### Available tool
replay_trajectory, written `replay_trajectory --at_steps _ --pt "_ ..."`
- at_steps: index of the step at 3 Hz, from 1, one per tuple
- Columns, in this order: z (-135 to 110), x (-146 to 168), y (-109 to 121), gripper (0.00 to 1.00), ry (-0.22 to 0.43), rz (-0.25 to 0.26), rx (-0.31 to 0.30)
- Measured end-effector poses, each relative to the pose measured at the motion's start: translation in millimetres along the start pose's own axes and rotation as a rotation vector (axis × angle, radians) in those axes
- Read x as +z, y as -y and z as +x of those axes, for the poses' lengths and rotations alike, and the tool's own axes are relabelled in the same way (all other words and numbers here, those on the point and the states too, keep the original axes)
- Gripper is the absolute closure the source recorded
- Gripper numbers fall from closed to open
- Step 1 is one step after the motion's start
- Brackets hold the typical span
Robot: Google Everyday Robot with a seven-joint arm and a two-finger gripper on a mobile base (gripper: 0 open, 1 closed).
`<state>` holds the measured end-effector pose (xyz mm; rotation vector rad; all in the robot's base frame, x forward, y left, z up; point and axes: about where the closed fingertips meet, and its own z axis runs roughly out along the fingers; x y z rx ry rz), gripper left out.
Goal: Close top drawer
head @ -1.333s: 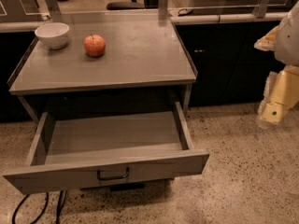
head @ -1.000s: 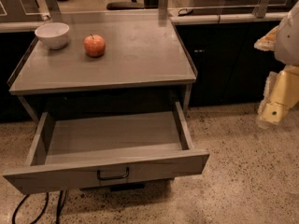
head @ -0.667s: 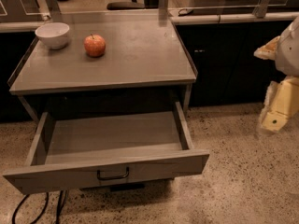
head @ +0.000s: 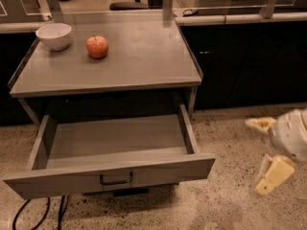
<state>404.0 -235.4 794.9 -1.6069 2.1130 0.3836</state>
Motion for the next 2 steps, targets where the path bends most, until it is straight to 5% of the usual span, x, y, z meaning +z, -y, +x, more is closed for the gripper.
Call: replay_trajectory --at_steps 1,2 --pt "41 78 -49 0.00 0.216 -0.139 0.094" --pt "50 129 -87 0.00 0.369 -0.270 0.138"
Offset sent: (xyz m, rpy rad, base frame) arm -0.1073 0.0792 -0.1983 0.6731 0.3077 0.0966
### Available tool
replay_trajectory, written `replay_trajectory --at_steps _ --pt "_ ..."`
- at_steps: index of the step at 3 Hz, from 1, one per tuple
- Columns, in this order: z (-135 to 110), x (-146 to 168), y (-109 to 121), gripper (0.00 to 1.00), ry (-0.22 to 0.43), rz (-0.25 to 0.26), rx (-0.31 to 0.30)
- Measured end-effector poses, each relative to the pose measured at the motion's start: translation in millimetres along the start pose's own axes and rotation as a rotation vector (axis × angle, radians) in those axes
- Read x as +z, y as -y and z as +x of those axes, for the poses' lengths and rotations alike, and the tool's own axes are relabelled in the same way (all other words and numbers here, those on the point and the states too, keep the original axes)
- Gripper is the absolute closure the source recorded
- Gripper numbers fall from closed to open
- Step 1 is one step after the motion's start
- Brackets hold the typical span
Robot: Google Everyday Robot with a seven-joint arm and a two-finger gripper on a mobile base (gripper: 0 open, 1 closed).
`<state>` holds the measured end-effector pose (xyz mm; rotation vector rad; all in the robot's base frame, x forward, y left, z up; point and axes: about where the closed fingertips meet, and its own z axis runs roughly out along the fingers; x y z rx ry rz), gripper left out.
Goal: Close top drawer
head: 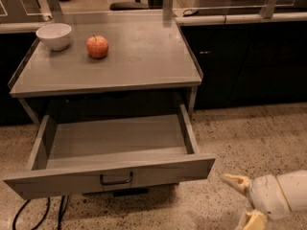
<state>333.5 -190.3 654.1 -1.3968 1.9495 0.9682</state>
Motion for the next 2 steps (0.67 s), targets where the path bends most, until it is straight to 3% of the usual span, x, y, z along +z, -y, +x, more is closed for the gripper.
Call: replay_trajectory --at_steps 1,2 --pt "-10.0 34.6 -8.4 0.00 0.036 -0.104 -0.088" --pt "-10.7 35.6 -8.5 0.00 0.038 -0.106 -0.094"
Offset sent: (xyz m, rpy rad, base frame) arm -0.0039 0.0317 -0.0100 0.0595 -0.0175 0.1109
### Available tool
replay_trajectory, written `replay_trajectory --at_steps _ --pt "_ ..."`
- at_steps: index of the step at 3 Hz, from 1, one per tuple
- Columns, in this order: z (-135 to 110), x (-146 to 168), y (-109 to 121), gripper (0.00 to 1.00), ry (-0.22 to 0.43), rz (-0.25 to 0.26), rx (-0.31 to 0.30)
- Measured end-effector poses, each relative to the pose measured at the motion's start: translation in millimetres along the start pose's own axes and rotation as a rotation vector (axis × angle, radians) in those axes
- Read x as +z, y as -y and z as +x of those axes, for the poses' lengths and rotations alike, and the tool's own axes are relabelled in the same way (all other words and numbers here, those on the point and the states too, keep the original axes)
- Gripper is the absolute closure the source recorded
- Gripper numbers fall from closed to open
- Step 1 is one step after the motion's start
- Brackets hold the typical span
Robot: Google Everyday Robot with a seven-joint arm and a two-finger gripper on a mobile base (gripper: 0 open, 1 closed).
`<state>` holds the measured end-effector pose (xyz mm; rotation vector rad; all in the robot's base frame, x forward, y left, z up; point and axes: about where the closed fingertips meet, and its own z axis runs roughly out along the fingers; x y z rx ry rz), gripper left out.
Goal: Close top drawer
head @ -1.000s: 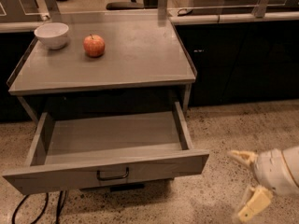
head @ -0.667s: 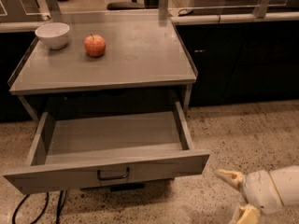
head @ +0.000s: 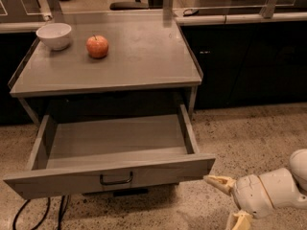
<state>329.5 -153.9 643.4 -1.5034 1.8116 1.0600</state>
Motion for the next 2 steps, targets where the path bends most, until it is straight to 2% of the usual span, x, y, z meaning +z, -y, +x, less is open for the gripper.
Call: replay_trajectory --at_steps 1,2 --pt "-2 7 19 0.00 -0.027 -0.011 -0.018" --pt "-3 10 49 0.00 -0.059 0.011 -0.037"
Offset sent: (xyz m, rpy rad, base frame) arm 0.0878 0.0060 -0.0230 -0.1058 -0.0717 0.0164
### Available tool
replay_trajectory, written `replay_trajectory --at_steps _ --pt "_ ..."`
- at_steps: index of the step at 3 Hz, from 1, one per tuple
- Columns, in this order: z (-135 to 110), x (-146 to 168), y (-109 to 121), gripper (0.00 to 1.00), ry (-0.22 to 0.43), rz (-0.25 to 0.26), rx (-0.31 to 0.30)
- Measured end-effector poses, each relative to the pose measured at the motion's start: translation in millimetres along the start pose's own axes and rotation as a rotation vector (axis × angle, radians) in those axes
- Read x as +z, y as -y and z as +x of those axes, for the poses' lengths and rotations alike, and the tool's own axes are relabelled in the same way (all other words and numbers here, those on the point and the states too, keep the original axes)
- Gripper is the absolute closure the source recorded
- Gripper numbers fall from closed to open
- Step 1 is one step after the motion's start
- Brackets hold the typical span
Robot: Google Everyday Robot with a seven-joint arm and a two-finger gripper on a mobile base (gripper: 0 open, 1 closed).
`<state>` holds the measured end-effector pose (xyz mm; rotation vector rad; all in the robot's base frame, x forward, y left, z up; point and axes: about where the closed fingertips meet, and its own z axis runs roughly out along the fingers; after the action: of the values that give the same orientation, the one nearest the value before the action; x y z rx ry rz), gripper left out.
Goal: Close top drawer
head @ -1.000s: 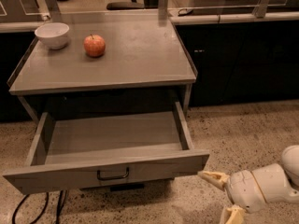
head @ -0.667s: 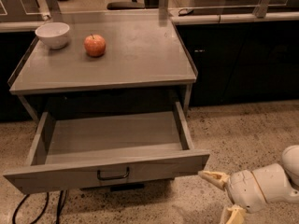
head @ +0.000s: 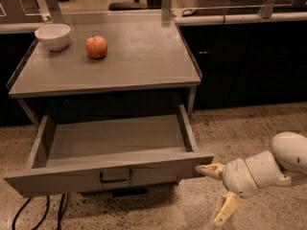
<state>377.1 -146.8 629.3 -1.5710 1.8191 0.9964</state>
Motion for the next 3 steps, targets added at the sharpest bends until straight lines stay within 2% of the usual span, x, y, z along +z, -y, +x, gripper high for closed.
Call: replay_trajectory --at_steps 1,2,3 --pt "11 -5 32 0.00 -0.047 0.070 0.010" --pt "27 -12 63 0.00 -0.067 0.142 0.031" --pt "36 -12 95 0.00 -0.072 0.162 0.052"
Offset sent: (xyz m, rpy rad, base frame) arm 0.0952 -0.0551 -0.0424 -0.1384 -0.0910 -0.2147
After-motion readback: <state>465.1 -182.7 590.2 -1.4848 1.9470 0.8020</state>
